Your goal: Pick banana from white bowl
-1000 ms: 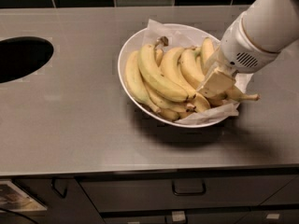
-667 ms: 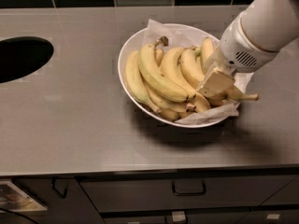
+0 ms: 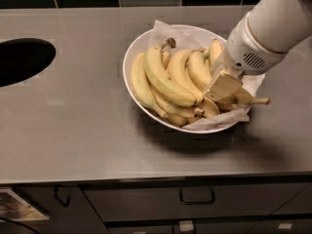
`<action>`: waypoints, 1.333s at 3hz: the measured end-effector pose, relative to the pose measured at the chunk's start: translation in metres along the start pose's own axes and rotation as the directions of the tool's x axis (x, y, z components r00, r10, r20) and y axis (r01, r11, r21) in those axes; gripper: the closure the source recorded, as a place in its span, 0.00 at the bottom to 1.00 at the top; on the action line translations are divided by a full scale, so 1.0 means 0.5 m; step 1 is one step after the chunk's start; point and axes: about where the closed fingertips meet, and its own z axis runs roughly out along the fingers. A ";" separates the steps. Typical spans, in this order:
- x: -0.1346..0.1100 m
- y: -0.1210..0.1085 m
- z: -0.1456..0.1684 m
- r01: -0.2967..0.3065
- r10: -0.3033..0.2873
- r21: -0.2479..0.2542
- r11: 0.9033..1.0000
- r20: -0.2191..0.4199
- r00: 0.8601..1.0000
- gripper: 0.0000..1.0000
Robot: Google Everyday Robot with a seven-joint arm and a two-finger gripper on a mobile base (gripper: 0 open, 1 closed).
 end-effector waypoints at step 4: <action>-0.010 0.015 0.009 0.018 -0.019 -0.027 0.999 -0.005 1.000 0.83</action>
Offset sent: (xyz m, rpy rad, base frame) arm -0.0085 0.0196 -0.0192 -0.0067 0.0406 0.0461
